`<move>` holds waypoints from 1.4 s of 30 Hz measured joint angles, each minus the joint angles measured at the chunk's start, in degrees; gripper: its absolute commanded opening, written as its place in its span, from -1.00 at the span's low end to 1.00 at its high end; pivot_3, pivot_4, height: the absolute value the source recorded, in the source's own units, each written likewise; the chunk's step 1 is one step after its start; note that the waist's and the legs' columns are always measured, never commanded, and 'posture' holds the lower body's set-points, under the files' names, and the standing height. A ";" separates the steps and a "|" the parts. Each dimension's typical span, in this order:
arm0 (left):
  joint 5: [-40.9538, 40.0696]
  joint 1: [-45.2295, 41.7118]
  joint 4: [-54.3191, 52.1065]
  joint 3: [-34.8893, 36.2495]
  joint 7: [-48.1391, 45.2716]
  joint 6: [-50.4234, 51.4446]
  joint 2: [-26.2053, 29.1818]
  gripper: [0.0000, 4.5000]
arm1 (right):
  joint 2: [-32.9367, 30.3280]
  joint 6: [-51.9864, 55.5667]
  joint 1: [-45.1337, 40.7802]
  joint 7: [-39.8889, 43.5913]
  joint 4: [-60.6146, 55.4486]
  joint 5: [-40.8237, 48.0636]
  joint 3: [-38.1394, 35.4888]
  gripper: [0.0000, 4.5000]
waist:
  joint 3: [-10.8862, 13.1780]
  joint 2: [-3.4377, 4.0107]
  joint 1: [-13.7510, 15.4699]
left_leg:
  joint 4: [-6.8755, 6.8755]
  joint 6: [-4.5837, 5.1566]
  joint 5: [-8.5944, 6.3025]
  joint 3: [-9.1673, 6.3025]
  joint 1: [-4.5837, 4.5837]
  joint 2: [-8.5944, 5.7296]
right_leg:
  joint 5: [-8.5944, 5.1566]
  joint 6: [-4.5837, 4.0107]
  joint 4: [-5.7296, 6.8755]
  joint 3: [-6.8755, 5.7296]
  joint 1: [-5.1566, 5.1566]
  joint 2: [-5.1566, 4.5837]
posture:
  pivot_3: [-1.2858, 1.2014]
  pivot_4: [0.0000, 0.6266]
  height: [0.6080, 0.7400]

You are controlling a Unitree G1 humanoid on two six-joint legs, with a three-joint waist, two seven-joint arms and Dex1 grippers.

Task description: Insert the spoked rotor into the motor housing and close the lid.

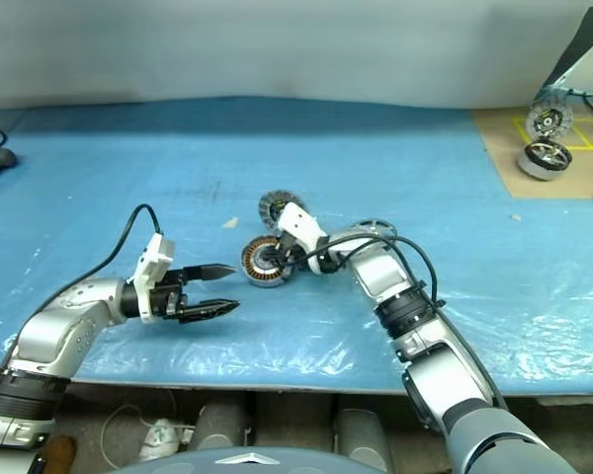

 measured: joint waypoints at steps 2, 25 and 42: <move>0.00 0.01 0.00 0.00 -0.03 0.00 0.00 0.84 | -0.75 -2.36 -0.01 0.00 -0.09 -2.00 1.38 -0.95 | -0.02 -0.01 0.01 | 0.00 0.00 0.00 0.00 0.14 0.00 | -0.03 -0.05 -0.01 0.00 0.15 -0.01 | 0.03 -0.52 1.00; -0.02 0.39 -0.21 -0.01 -0.46 0.36 0.01 0.84 | -1.59 -0.90 0.40 3.84 -1.97 -2.99 0.27 -0.95 | -0.05 -0.03 0.09 | -0.08 0.01 -0.01 0.03 0.49 0.01 | -0.08 -0.09 -0.12 0.06 0.47 -0.01 | 0.03 -0.52 1.00; 0.09 0.45 -0.21 -0.06 -0.94 0.24 0.00 0.84 | 1.70 5.79 0.53 0.48 -1.46 2.76 -2.72 -0.95 | -0.04 -0.03 0.08 | -0.10 0.00 0.00 0.01 -0.04 0.00 | -0.06 -0.09 -0.07 -0.01 -0.06 0.00 | 0.03 -0.52 1.00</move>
